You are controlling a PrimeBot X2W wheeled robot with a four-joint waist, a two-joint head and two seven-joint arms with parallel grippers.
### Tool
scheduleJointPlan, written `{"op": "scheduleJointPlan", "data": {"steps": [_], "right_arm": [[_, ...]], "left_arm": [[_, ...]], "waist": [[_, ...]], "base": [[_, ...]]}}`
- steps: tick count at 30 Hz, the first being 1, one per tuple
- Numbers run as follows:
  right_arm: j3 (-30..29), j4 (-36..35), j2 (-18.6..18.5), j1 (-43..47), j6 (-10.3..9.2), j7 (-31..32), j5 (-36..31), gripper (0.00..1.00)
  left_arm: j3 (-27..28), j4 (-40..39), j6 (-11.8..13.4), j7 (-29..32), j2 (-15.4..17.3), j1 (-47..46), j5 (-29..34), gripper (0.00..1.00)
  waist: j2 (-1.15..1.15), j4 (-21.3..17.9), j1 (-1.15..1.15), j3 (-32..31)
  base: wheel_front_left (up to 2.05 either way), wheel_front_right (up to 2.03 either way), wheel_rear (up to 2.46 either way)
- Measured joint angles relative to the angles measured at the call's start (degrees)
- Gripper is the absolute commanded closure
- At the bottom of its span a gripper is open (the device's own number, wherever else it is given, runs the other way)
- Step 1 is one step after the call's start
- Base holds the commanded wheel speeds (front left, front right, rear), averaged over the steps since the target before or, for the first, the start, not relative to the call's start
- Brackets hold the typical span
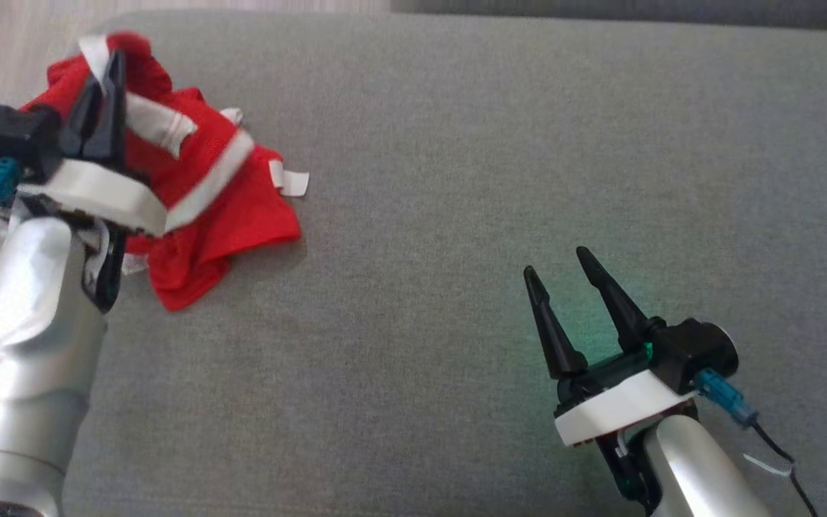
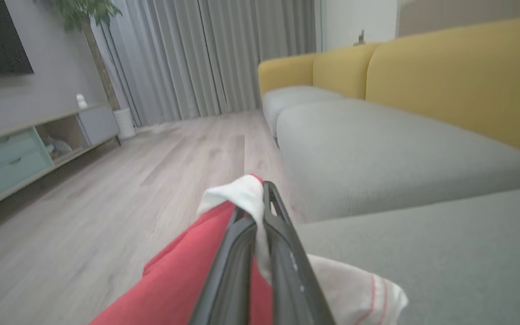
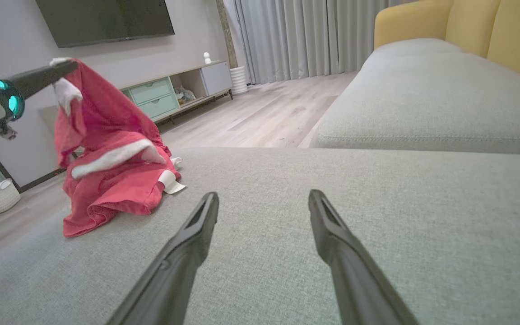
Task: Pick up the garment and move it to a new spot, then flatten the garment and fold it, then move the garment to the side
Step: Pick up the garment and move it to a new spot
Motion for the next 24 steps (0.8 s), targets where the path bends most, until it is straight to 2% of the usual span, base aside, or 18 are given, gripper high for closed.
{"op": "scheduleJointPlan", "data": {"steps": [5,9,15,24], "right_arm": [[-0.31,0.13,0.00,0.36,0.00,-0.01,0.26,0.00],[-0.29,0.33,0.00,0.98,0.00,-0.04,0.69,0.00],[0.04,0.24,0.00,2.24,0.00,-0.05,1.68,0.00],[2.00,-0.91,0.00,1.86,0.00,-0.05,3.16,0.00]], "left_arm": [[2.12,-9.50,1.89,-1.53,-0.24,0.16,-0.02,1.00],[2.46,-17.70,1.89,-1.79,-0.10,1.52,0.63,1.00],[-0.21,-24.47,1.31,0.67,-0.27,6.54,0.49,1.00],[-5.53,-32.26,1.40,3.86,-6.48,7.30,-0.09,1.00]], "waist": [[0.00,-0.14,0.00,-3.13],[0.00,-0.67,-0.01,-4.89],[0.00,-3.06,-0.01,-5.99],[0.00,-10.66,0.00,-5.76]], "base": [[0.00,0.00,0.00],[0.00,0.00,0.00],[0.00,0.00,0.00],[0.00,0.00,0.00]]}}
